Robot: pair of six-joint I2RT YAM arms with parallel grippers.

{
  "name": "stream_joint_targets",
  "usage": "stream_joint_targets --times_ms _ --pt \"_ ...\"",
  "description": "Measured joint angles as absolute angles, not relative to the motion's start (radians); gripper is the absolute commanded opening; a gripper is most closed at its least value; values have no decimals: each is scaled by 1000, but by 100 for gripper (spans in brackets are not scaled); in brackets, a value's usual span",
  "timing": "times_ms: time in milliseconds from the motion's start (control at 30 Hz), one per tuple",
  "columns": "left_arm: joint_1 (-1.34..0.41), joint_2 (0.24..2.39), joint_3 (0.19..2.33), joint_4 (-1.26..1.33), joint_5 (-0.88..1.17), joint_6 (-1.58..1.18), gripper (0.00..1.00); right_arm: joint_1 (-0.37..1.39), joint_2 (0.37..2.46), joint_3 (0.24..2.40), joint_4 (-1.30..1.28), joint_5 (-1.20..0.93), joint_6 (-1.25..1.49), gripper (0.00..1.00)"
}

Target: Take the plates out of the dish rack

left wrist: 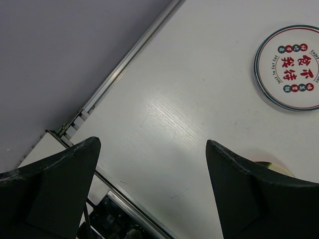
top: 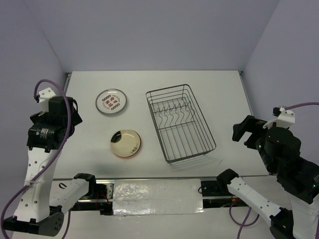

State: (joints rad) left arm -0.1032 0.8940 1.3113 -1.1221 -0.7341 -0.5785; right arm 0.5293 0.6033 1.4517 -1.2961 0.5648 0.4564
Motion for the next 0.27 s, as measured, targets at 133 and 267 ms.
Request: stream_joint_targets --times_ms 133,267 --pt "-103 910 1312 -1122 -714 -579 100 529 604 1445 -1276 564 462 100" --pt "-103 915 1311 -1112 -681 -578 100 529 604 1440 -1253 566 475 100"
